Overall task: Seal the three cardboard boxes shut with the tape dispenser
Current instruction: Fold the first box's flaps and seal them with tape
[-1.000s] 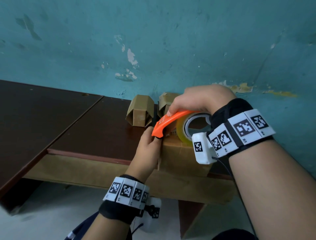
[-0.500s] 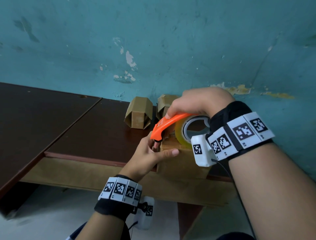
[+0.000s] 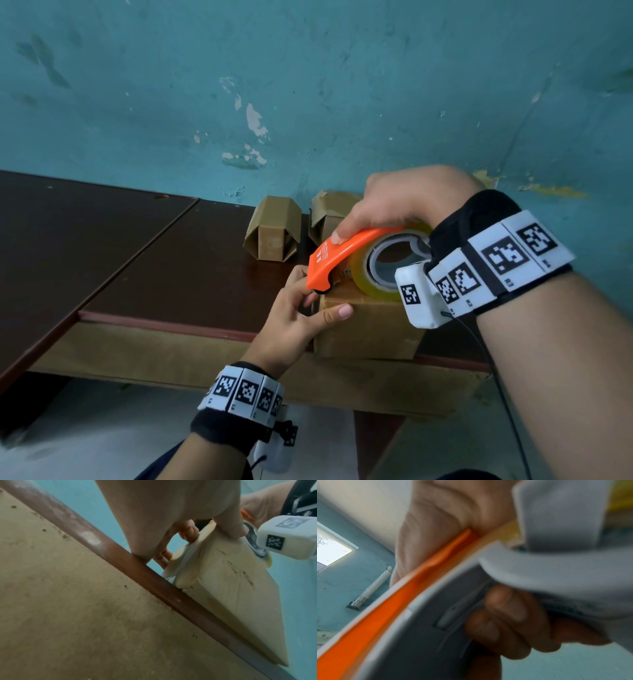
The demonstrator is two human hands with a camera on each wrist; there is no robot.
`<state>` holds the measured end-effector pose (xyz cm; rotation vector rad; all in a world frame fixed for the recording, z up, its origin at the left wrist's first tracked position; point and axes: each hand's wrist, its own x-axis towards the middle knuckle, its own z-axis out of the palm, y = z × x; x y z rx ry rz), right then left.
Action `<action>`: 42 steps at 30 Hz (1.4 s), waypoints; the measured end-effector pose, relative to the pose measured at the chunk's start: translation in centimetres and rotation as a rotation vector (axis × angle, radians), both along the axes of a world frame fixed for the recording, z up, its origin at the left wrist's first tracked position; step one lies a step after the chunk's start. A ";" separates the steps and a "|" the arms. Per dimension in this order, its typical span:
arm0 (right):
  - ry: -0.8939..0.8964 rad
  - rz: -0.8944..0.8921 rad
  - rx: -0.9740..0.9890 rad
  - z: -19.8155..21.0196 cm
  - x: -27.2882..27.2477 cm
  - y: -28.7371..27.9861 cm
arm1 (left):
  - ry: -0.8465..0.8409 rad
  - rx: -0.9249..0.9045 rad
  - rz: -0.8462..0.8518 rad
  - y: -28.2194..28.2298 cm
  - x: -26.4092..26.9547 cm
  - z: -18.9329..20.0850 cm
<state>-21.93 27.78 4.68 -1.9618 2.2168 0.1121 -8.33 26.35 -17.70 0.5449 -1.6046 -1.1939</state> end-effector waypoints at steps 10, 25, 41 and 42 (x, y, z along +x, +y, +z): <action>0.022 0.001 0.052 0.4 -1.0 -1.0 | -0.036 -0.018 -0.058 0.3 0.5 1.0; 0.009 -0.020 0.082 0.7 -1.8 -1.4 | -0.070 -0.052 -0.084 -0.1 1.0 1.0; 0.012 -0.081 0.102 0.8 -2.9 -1.3 | -0.104 -0.055 -0.075 -0.1 1.4 1.4; 0.008 -0.086 0.102 0.8 -3.1 -1.3 | -0.107 -0.059 -0.077 -0.1 1.3 1.4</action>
